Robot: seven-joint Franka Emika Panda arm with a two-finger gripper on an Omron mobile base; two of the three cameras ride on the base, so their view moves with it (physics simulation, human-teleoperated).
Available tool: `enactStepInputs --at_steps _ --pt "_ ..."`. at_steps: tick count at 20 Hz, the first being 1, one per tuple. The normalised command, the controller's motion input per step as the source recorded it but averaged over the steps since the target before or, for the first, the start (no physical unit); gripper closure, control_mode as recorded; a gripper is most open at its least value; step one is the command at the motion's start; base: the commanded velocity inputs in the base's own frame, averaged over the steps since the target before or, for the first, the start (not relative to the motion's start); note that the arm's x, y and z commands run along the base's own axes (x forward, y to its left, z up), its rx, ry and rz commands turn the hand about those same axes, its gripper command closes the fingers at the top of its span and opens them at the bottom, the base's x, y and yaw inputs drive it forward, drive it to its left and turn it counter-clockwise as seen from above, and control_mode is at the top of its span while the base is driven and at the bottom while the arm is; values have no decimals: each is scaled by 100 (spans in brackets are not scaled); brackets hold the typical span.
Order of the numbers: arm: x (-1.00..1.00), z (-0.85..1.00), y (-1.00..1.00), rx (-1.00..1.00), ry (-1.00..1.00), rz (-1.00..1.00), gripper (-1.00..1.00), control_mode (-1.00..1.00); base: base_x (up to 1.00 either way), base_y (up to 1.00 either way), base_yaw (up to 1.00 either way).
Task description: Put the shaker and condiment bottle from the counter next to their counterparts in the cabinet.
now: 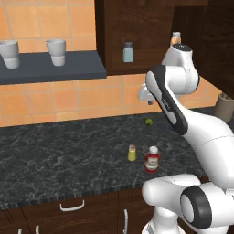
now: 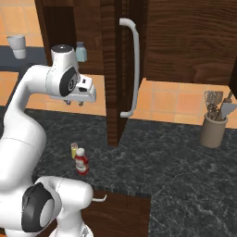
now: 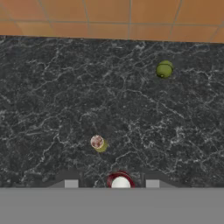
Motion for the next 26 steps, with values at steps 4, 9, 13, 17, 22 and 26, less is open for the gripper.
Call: enactStepInputs --at_steps 4,9,13,17,22,26 --pt "0 0 0 -4 0 0 -100 -100 0 0 0" --pt "-1 -1 4 -11 0 1 -100 -100 0 0 0" --pt "-3 -6 14 -15 0 7 -100 -100 0 0 0" --pt "-3 -5 13 -10 0 14 -100 -100 0 0 0" --pt "-23 -15 8 -3 3 21 -100 -100 0 0 0" --pt "-18 -26 6 -1 14 27 -100 -100 0 0 0"
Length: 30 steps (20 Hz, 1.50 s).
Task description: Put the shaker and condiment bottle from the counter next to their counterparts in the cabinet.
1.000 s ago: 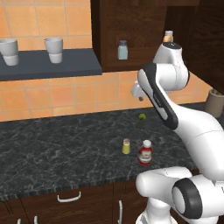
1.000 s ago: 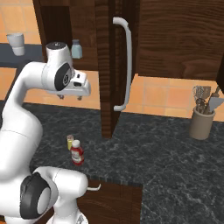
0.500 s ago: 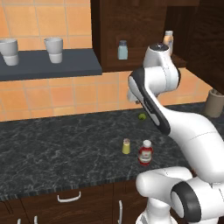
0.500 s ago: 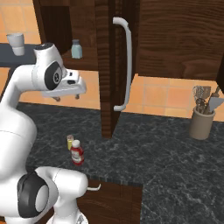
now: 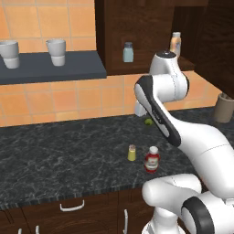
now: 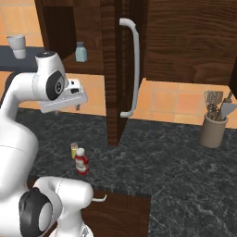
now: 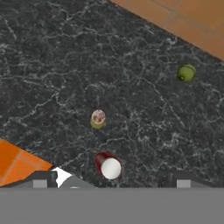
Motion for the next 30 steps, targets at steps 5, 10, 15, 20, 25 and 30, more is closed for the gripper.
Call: enactStepInputs --at_steps 5,10,15,20,25,30 --pt "-2 -38 11 -13 24 26 -100 -100 0 0 0" --pt "0 -26 17 -24 24 24 -100 -100 0 0 0" --pt "0 -13 18 -13 14 20 -100 -100 0 0 0" --pt "-9 -31 3 -4 11 17 -100 -100 0 0 0" --pt "-26 -42 0 0 6 14 -100 -100 0 0 0" --pt "-2 -7 -1 0 3 11 -100 -100 0 0 0"
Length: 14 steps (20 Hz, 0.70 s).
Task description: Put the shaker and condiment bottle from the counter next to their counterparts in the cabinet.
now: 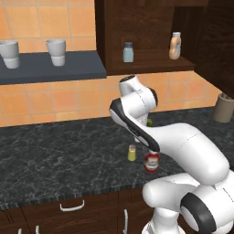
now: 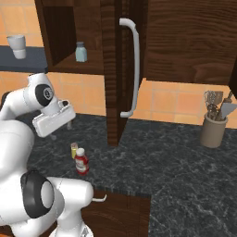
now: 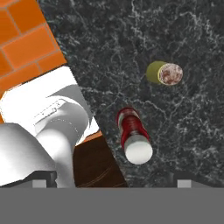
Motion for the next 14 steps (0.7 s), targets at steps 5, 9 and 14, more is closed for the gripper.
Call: enactStepInputs --at_steps 5,9,14 --pt "13 0 -12 0 4 19 -100 -100 0 0 0" --pt "25 0 -13 0 1 17 -100 -100 0 0 0" --pt "37 -8 0 -4 1 4 -100 -100 0 0 0"
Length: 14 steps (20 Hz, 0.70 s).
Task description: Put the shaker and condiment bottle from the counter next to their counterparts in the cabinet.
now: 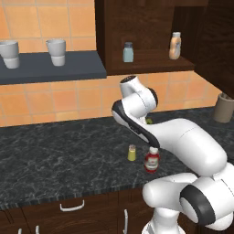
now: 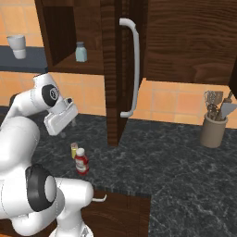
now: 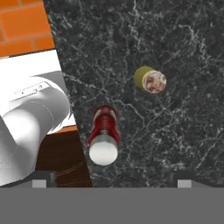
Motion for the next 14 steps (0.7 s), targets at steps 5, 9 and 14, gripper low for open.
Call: enactStepInputs --at_steps 5,9,14 --pt "17 -28 0 -3 1 0 -100 -100 0 0 0" --pt "0 -34 0 0 0 0 -100 -100 0 0 0" --pt "0 -23 0 0 0 0 -100 -100 0 0 0"
